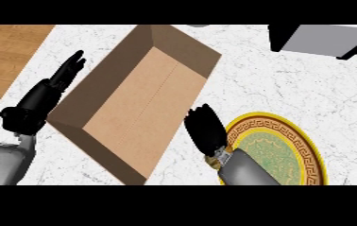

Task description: Pick the squash from the plate and place it in the cardboard box

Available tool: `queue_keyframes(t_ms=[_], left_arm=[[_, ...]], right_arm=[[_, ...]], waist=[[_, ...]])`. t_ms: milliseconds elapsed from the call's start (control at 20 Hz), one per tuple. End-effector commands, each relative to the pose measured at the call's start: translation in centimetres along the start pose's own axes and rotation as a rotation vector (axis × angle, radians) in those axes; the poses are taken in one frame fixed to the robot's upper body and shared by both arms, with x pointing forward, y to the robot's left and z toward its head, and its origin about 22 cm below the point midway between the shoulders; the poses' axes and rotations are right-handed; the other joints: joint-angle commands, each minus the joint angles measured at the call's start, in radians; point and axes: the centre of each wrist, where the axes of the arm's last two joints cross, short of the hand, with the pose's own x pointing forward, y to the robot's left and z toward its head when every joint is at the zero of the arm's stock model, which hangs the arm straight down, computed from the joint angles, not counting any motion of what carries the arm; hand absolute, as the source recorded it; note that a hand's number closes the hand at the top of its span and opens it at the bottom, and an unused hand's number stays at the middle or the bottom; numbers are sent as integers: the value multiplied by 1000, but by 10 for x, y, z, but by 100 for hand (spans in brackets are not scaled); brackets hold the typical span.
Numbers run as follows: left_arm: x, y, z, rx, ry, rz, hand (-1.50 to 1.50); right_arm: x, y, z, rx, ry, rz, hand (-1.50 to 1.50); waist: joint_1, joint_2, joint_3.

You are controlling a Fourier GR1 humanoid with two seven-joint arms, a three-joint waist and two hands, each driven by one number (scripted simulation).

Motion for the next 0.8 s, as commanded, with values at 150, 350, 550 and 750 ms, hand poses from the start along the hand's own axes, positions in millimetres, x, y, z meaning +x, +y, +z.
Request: queue_keyframes(t_ms=[150,350,550,750], left_arm=[[-7,-29,0,-92,20,136,0],[-18,-14,8,-59,55,155,0],[-18,-29,7,-45,38,171,0],[-15,-40,2,-38,46,198,0]], right_arm=[[35,-45,26,-300,-723,-72,150],[3,-56,44,-352,-932,-137,150],[-40,-64,65,-367,-1094,-233,150],[-96,-93,88,-462,-1148,-363,150]], waist=[[-110,4,4],[-165,-1,2],[-199,-4,2],[-219,-11,3]])
